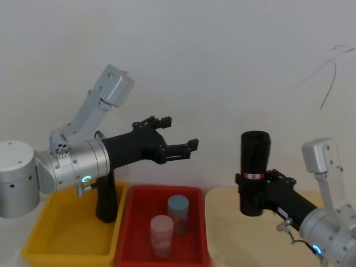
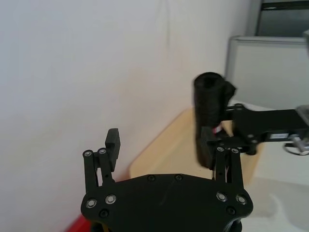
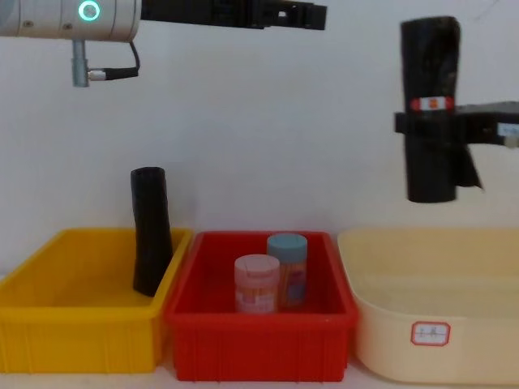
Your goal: Pick up the garbage bag with the one hand and transfer it to the other hand.
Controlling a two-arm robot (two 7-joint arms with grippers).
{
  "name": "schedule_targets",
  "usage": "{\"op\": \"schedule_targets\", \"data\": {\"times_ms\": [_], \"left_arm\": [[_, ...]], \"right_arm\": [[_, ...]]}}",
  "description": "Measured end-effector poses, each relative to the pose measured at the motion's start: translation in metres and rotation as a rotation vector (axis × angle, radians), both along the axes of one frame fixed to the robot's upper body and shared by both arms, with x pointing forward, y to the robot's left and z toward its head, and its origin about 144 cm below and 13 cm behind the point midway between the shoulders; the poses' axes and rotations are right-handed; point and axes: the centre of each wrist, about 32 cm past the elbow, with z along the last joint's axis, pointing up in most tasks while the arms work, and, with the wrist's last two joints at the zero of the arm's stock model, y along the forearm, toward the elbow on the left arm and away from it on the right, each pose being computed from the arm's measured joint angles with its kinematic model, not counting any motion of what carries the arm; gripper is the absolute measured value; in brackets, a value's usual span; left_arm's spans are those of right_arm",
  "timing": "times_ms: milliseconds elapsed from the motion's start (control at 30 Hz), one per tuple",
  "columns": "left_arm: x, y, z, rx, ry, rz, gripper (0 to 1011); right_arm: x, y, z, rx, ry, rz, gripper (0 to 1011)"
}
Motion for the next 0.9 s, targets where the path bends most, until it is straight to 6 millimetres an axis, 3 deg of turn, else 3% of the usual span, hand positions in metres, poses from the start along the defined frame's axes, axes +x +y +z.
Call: {"op": "schedule_targets", "data": {"times_ms": [700, 900], "left_arm": [[-0.004, 0.011, -0.012, 0.027, -0.036, 0.310, 1000], [-0.006, 0.015, -0.017, 0.035, -0.038, 0.392, 1000]], "right_arm": [[-0.014, -0.033, -0.032, -0.047, 0.097, -0.205, 593], [-0.015, -0.038, -0.037, -0.053, 0.113, -0.231, 748]]}}
